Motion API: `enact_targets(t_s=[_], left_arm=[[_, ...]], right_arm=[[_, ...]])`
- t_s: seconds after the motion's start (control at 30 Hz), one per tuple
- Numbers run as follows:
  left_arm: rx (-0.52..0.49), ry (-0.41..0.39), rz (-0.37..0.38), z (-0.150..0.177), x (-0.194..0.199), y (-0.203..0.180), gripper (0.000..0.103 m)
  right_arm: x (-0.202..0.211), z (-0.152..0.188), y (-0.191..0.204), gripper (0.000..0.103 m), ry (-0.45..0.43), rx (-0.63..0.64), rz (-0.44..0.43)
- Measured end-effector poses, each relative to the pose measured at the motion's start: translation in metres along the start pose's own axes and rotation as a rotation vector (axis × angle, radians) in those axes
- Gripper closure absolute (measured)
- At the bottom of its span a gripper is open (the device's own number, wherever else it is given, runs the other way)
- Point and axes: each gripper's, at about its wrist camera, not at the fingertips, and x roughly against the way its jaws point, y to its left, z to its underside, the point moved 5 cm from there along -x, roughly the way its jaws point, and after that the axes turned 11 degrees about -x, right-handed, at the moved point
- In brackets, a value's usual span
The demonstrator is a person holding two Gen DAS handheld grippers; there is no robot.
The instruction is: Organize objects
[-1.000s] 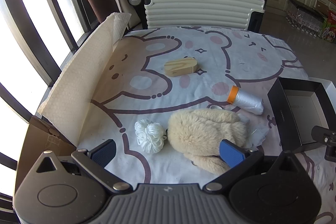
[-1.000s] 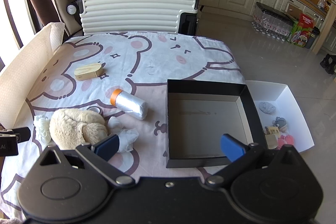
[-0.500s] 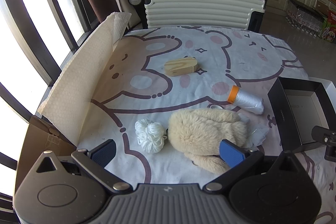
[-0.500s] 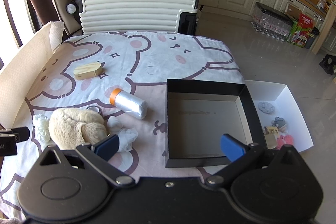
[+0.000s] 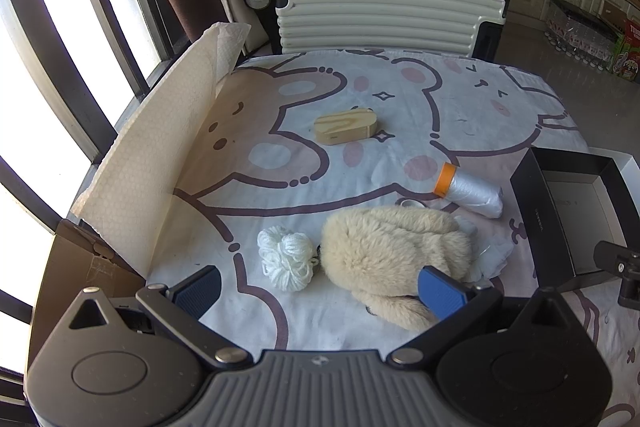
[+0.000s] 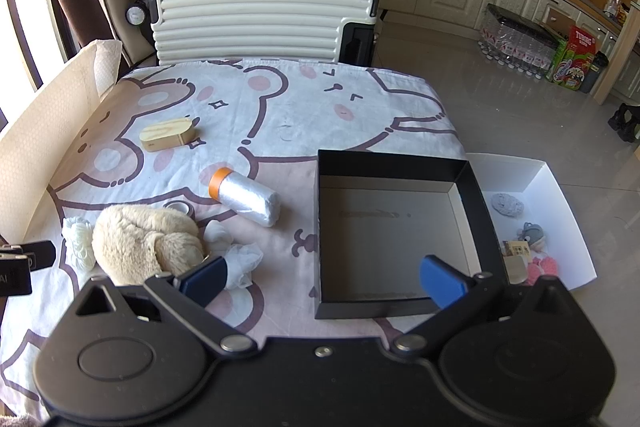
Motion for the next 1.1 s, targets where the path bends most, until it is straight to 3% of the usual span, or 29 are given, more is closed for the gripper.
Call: enact_targets(t_s=[1.1], left_arm=[[0.01,0.008,-0.004,-0.0018,0.0023,-0.0002,0.0]], right_arm=[[0.0,0.0008,-0.0015,0.0,0.0,-0.004,0.005]])
